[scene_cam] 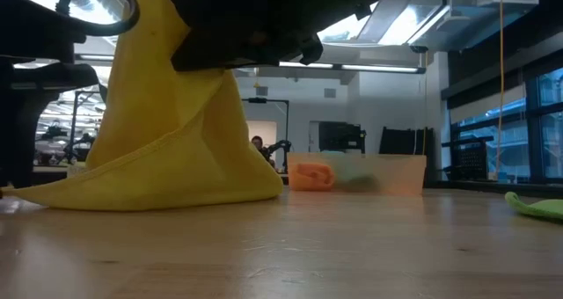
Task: Roll microfiber towels into tight, uniform cylinder then place into a basket
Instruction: Roll the yellow microfiber towel
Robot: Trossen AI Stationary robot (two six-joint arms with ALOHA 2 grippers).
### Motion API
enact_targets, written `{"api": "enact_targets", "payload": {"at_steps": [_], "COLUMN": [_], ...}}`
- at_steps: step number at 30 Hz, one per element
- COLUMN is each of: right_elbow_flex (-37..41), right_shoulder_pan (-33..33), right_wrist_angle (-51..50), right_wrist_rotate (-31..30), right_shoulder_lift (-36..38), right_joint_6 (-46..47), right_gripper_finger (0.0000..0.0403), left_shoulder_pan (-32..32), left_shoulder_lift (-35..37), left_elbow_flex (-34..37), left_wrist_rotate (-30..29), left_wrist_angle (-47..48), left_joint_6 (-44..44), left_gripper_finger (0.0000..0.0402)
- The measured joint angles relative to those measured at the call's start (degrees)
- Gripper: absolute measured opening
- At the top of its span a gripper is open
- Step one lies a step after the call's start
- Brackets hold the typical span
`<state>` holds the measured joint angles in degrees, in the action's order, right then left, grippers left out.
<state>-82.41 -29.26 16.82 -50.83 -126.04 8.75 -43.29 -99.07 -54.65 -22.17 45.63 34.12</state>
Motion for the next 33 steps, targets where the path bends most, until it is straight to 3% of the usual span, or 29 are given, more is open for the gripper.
{"api": "enact_targets", "payload": {"at_steps": [13,20,27,33], "right_elbow_flex": [0.00,-0.02,-4.66,-9.58], "right_shoulder_pan": [-0.01,-0.02,-1.42,-3.56], "right_wrist_angle": [0.04,0.10,0.05,-3.63], "right_wrist_rotate": [0.00,-0.06,-0.80,-9.73], "right_shoulder_lift": [0.00,0.15,0.24,0.24], "right_joint_6": [-0.09,-1.24,-6.59,-10.80], "right_gripper_finger": [0.0004,0.0006,0.0012,0.0013], "left_shoulder_pan": [-0.33,-0.33,-0.69,-1.99], "left_shoulder_lift": [0.28,0.14,0.03,0.00], "left_elbow_flex": [2.75,2.85,2.99,1.94], "left_wrist_rotate": [-0.63,-0.38,-1.07,-1.31], "left_wrist_angle": [-1.68,-1.71,0.38,7.69], "left_joint_6": [2.84,3.28,3.73,8.01], "left_gripper_finger": [0.0077,0.0011,0.0001,0.0000]}}
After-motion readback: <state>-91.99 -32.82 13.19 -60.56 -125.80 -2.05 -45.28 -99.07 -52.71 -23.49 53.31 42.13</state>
